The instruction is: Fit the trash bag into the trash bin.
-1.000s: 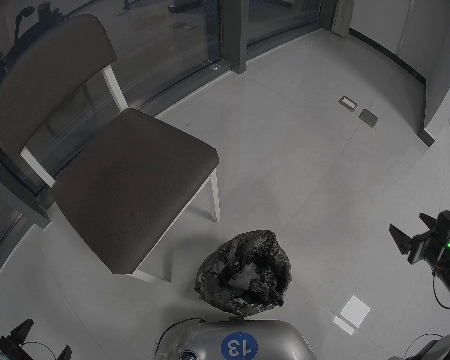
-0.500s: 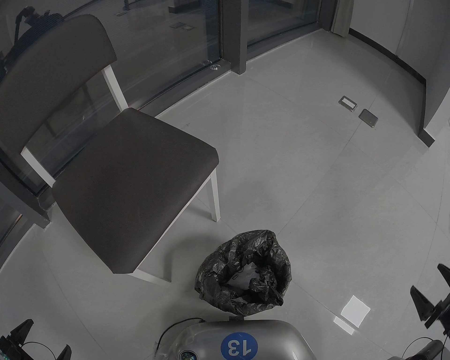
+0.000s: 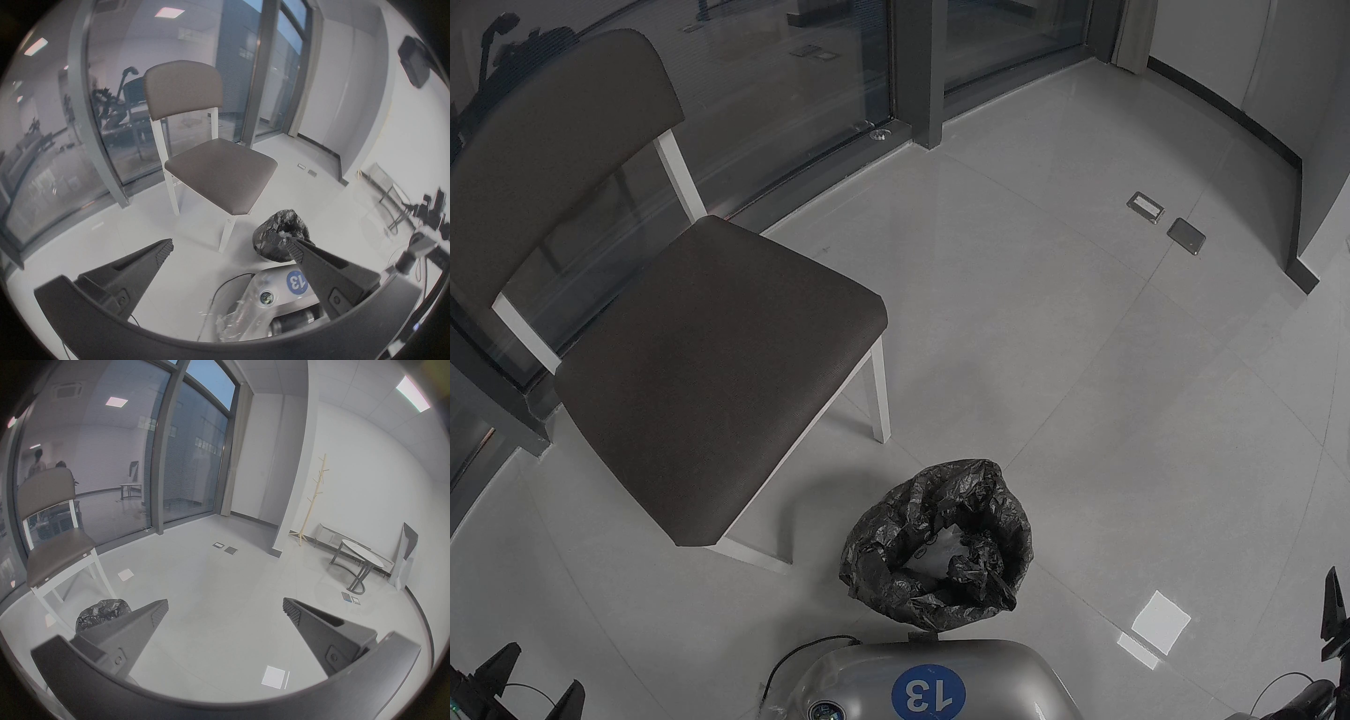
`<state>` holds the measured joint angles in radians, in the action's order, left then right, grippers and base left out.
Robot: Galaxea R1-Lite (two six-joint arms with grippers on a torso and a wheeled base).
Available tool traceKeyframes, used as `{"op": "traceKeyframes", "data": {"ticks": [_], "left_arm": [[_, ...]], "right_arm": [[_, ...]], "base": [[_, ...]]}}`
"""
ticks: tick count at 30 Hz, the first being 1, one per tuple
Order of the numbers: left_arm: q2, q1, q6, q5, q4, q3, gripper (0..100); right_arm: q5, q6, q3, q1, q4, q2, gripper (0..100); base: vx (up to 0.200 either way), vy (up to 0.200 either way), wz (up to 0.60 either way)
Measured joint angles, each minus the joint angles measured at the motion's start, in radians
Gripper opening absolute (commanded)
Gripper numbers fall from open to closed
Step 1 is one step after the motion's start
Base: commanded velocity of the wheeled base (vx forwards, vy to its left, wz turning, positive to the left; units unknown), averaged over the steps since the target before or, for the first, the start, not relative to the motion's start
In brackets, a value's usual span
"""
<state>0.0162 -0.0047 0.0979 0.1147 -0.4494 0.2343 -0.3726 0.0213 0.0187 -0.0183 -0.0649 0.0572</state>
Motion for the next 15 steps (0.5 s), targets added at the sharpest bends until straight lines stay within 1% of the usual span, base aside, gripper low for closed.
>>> {"op": "traceKeyframes", "data": {"ticks": [2,5,7,12,15], "left_arm": [[0.0,0.0,0.045,-0.002,0.006,0.0,100],[0.0,0.0,0.079,-0.004,0.009,0.0,100],[0.0,0.0,0.12,-0.006,0.01,0.0,100],[0.0,0.0,0.231,-0.011,0.018,0.0,100],[0.0,0.0,0.32,-0.012,0.025,0.0,100]], "right_arm": [[0.01,-0.004,0.0,0.0,0.008,-0.01,100],[0.063,-0.001,-0.001,0.0,0.01,-0.019,100],[0.094,-0.002,-0.001,0.003,0.01,-0.026,100],[0.113,-0.005,-0.001,0.009,0.01,-0.039,100],[0.119,-0.004,-0.001,0.009,0.009,-0.042,100]], "base": [[0.0,0.0,0.0],[0.0,0.0,0.0],[0.0,0.0,0.0],[0.0,0.0,0.0],[0.0,0.0,0.0]]}}
